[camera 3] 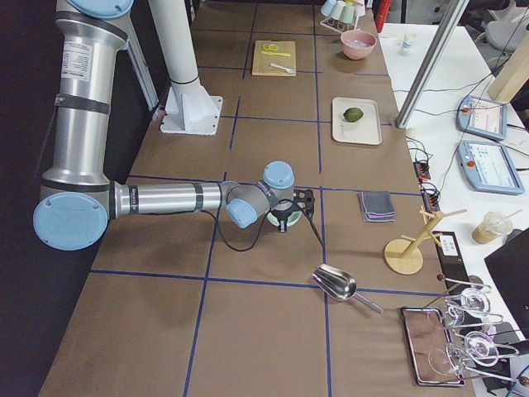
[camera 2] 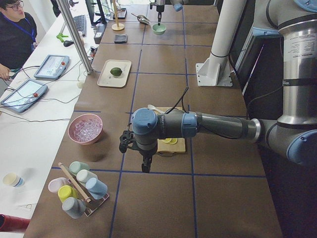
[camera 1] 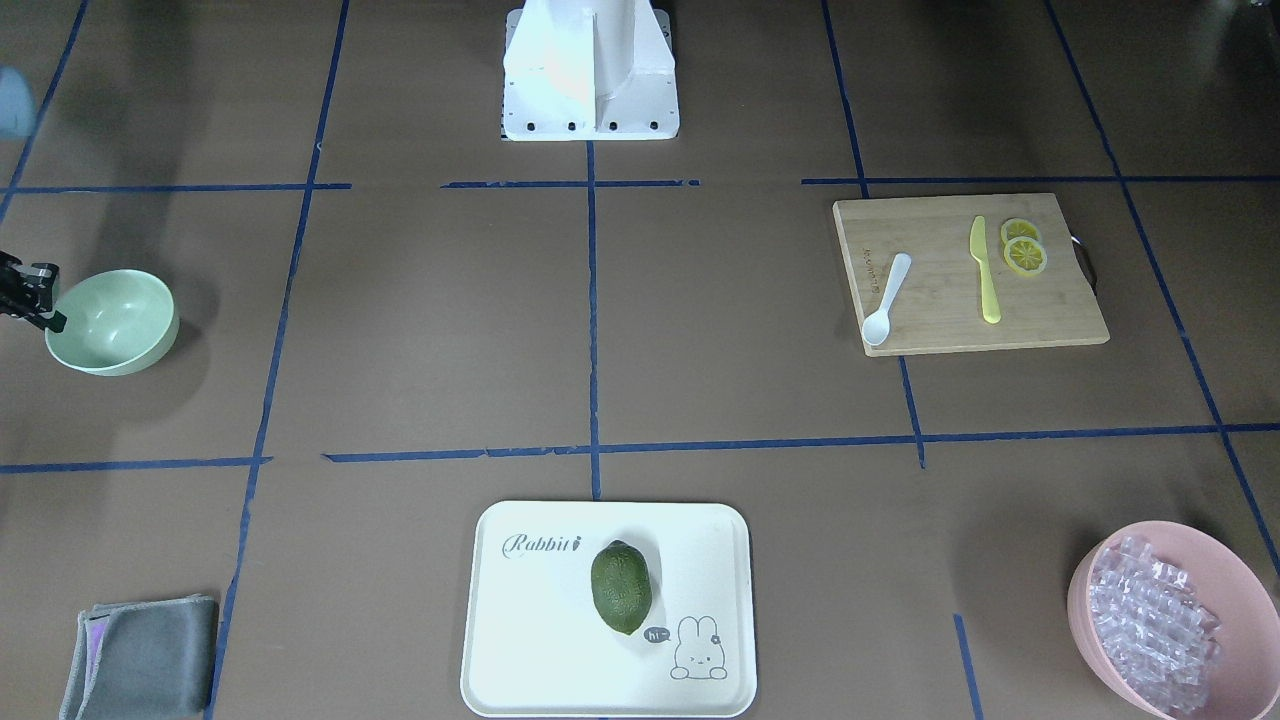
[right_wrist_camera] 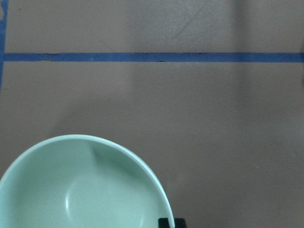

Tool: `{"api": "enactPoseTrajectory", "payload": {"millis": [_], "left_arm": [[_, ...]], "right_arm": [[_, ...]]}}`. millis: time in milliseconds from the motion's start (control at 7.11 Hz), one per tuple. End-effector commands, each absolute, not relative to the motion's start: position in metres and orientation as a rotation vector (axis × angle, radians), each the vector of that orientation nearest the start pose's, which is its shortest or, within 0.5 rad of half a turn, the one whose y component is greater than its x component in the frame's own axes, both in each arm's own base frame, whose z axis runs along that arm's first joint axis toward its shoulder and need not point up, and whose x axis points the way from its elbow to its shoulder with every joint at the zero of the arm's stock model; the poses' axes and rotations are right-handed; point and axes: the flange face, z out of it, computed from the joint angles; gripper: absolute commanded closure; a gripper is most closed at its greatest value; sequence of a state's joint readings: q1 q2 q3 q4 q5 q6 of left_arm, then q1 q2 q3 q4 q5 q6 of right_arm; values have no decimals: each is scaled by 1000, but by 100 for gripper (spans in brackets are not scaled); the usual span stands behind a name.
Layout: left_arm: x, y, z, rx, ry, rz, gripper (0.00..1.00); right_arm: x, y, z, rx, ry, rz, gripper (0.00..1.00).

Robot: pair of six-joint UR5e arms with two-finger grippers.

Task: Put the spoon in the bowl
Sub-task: 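Carry the bowl with the right gripper to the table center and set it down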

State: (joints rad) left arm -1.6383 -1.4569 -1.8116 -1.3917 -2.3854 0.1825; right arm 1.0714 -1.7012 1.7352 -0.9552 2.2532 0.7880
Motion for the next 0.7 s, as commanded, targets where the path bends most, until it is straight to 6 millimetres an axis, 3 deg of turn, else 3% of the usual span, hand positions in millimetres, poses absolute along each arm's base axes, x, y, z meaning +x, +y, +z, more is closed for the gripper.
{"api": "enactPoseTrajectory", "payload": {"millis": [0, 281, 562], "left_arm": [[-90, -432, 608, 54, 814, 88, 0], [-90, -432, 608, 54, 814, 88, 0], [-90, -432, 608, 52, 814, 89, 0]], "right_arm": [[-203, -463, 489, 66, -1018, 164, 100], [-291, -477, 400, -30, -1081, 232, 100], [-386, -478, 304, -24, -1007, 282, 100]]}}
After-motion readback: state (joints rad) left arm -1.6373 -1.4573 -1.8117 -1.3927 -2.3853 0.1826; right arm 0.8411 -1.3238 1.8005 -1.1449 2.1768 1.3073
